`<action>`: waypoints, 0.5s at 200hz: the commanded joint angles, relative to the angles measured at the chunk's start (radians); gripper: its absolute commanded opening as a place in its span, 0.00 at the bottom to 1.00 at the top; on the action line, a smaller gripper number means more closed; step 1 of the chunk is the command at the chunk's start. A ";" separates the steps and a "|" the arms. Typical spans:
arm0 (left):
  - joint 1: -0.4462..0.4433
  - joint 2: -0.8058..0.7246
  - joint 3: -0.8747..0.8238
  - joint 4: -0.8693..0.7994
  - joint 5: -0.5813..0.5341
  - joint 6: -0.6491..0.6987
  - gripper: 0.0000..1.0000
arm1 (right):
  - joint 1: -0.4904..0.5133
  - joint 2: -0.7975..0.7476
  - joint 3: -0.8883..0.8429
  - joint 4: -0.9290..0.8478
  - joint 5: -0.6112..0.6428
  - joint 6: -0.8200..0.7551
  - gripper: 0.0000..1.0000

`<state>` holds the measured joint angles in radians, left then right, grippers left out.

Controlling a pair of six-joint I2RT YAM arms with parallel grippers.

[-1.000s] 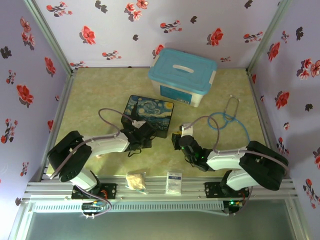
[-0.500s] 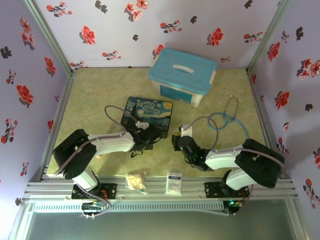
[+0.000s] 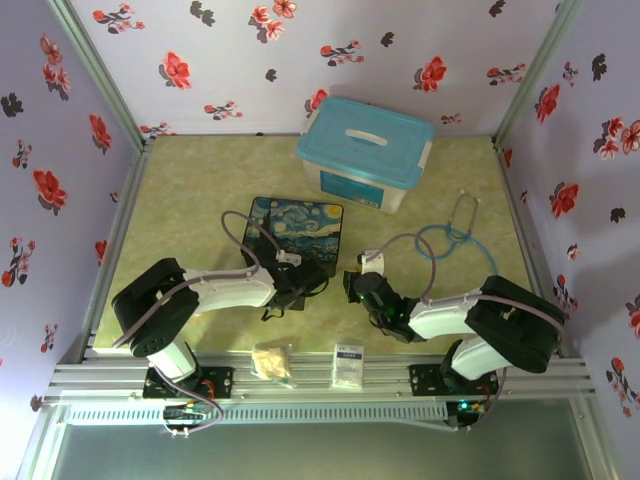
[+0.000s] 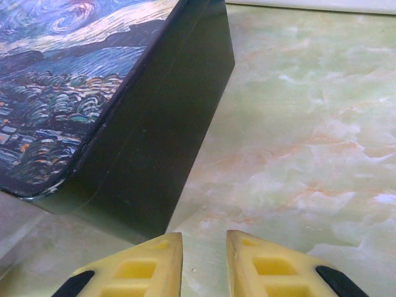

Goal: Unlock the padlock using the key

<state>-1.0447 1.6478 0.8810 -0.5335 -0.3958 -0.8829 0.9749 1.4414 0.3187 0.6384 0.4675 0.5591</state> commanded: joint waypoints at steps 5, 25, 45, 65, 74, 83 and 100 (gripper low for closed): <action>-0.014 -0.037 0.000 0.039 0.030 0.015 0.49 | -0.006 0.008 0.000 0.041 0.008 0.019 0.24; -0.025 -0.054 0.005 0.048 0.049 0.003 0.46 | -0.006 0.003 -0.003 0.036 0.010 0.019 0.24; -0.032 -0.051 0.023 0.018 0.048 -0.004 0.46 | -0.006 0.004 -0.004 0.034 0.010 0.021 0.24; -0.037 -0.052 0.024 0.013 0.050 -0.004 0.46 | -0.006 0.007 -0.003 0.032 0.008 0.024 0.25; -0.042 -0.054 0.025 0.018 0.052 -0.007 0.46 | -0.006 0.010 -0.005 0.032 0.008 0.025 0.25; -0.052 -0.054 0.031 0.017 0.052 -0.010 0.45 | -0.006 0.009 -0.005 0.030 0.009 0.026 0.25; -0.064 -0.054 0.046 0.008 0.054 -0.011 0.46 | -0.005 0.008 -0.006 0.031 0.009 0.030 0.24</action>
<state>-1.0855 1.6142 0.8856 -0.5007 -0.3481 -0.8837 0.9749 1.4422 0.3187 0.6472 0.4675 0.5621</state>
